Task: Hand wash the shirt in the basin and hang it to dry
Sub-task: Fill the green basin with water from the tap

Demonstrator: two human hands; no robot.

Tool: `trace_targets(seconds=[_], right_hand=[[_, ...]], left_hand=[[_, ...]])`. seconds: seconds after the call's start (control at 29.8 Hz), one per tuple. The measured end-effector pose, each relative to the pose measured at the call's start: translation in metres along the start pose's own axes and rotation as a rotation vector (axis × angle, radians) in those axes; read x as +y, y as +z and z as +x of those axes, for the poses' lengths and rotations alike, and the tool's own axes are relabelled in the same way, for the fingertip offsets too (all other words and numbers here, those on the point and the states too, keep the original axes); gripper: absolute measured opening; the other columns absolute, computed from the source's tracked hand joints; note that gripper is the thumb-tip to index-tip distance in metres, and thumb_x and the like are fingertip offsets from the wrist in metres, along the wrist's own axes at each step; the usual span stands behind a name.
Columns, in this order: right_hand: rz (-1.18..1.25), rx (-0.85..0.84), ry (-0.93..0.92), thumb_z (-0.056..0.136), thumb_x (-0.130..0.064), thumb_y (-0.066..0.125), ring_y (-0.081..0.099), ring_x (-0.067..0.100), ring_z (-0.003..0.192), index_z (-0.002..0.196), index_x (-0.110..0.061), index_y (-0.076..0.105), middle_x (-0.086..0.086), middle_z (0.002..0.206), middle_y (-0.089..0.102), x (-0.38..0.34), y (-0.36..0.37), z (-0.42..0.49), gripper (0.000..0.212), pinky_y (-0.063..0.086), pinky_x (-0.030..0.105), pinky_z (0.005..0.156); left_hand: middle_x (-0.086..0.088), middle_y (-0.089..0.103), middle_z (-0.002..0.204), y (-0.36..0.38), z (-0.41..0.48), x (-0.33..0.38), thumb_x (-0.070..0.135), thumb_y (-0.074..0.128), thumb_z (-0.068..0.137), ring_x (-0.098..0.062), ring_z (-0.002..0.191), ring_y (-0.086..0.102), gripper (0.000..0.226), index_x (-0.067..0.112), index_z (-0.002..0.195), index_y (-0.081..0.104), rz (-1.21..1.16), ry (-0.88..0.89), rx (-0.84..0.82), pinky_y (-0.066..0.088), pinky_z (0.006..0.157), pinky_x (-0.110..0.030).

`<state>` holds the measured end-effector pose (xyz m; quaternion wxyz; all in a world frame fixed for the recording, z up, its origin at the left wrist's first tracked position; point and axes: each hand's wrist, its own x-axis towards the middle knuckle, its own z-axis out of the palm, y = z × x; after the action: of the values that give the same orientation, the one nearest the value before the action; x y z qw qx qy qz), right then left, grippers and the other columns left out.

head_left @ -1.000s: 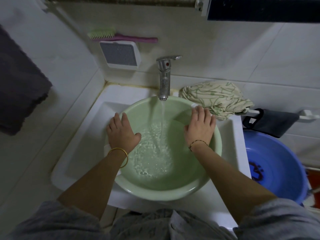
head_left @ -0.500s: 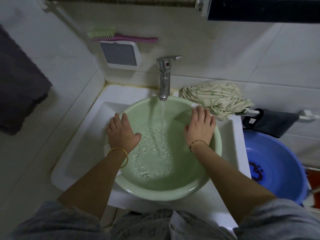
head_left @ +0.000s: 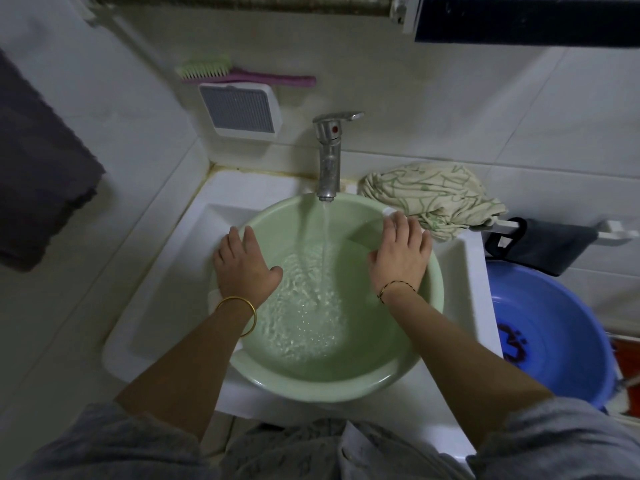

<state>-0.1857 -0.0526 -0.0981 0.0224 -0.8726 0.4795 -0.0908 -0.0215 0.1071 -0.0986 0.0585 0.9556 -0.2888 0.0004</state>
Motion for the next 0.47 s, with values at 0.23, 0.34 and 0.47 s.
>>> trace_targets(seconds=[0.23,0.34,0.47], right_hand=[[-0.014,-0.002,-0.001,0.087,-0.036,0.056,0.013,0.027,0.142,0.148,-0.014,0.022,0.004,0.153,0.022,-0.0002,0.0003,-0.0002,0.073,0.008,0.047,0.117],[-0.025,0.001,-0.001,0.087,-0.036,0.056,0.014,0.027,0.142,0.148,-0.013,0.022,0.004,0.153,0.022,-0.0002,0.0004,-0.0004,0.073,0.009,0.047,0.117],[-0.021,-0.001,-0.002,0.087,-0.035,0.057,0.015,0.027,0.142,0.148,-0.013,0.024,0.005,0.153,0.024,-0.0008,0.0002,-0.0002,0.073,0.010,0.048,0.117]], left_hand=[[-0.018,0.021,0.152,-0.0006,-0.0003,-0.0007,0.037,0.066,0.071,-0.035,0.138,0.021,0.091,0.008,0.145,0.024,-0.001,0.001,-0.004,0.019,0.111,-0.046],[-0.018,0.020,0.153,-0.0009,-0.0004,-0.0003,0.038,0.066,0.071,-0.035,0.138,0.020,0.091,0.008,0.146,0.022,0.003,-0.001,-0.010,0.018,0.111,-0.045],[-0.018,0.020,0.153,-0.0015,-0.0005,0.0001,0.038,0.066,0.072,-0.034,0.139,0.020,0.091,0.008,0.146,0.022,0.002,0.001,-0.008,0.018,0.111,-0.045]])
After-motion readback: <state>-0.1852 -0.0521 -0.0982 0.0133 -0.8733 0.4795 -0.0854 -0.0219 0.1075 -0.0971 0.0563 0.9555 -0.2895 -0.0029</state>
